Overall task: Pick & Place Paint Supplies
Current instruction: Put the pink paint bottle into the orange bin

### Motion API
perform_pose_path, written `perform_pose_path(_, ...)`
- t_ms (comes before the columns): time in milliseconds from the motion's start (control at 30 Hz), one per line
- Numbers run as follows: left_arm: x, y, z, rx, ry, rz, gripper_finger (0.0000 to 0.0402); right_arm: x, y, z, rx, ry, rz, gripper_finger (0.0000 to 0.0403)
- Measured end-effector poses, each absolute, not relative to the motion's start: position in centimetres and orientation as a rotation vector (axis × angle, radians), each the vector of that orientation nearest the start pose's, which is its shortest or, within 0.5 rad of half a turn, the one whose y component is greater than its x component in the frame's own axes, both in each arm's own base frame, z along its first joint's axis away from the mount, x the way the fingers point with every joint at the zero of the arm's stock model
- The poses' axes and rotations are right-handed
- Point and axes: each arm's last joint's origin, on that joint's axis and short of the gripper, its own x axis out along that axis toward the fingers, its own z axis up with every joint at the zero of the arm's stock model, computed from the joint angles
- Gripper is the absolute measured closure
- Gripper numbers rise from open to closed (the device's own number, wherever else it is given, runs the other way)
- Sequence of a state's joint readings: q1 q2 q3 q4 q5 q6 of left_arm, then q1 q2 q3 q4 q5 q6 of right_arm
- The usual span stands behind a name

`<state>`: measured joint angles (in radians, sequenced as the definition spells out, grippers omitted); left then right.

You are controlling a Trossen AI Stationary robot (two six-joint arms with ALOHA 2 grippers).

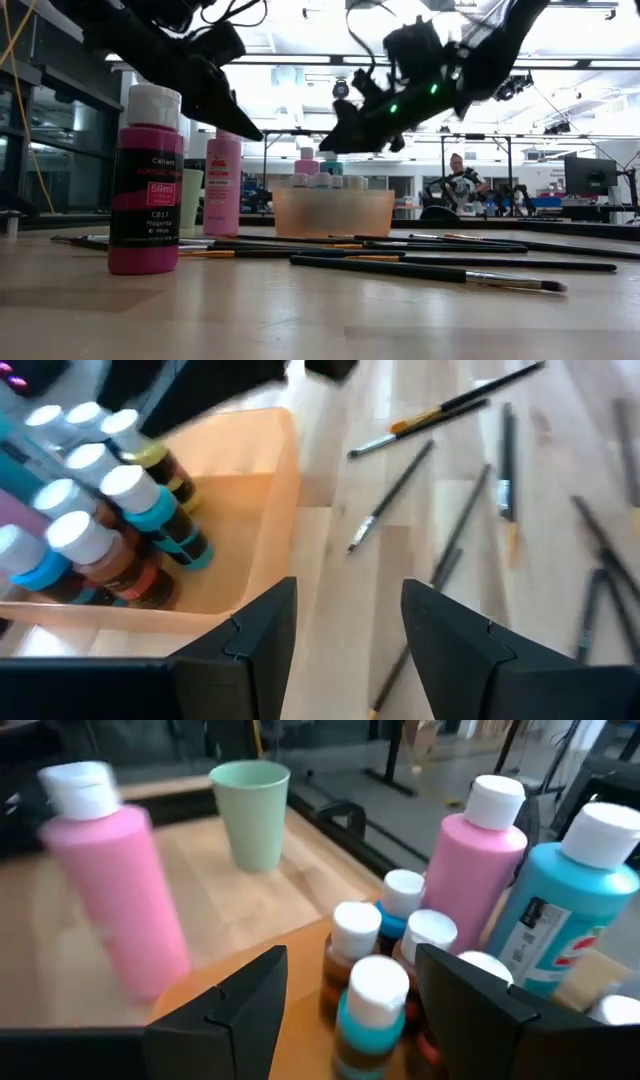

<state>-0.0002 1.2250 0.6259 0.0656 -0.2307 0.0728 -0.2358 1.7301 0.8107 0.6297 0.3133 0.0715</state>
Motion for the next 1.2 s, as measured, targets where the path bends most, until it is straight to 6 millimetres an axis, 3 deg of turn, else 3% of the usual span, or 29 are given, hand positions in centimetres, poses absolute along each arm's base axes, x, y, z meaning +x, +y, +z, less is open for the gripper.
perform_pose_path(300,23.8,-1.0,20.7,-0.005,0.66,-0.262,0.0227,29.6,-4.7,22.5,0.005,0.506,-0.448,0.0188)
perform_pose_path(600,23.1,-4.2,19.3,0.034,0.792,-0.406,0.0227,25.2,0.5,25.9,-0.022,0.563,-0.383,0.0188)
perform_pose_path(933,23.2,-5.8,18.4,0.119,0.814,-0.446,0.0227,22.1,5.8,26.1,-0.076,0.582,-0.408,0.0188)
perform_pose_path(1200,23.5,-5.8,17.8,0.096,0.842,-0.433,0.0227,21.0,8.4,26.2,-0.081,0.524,-0.416,0.0188)
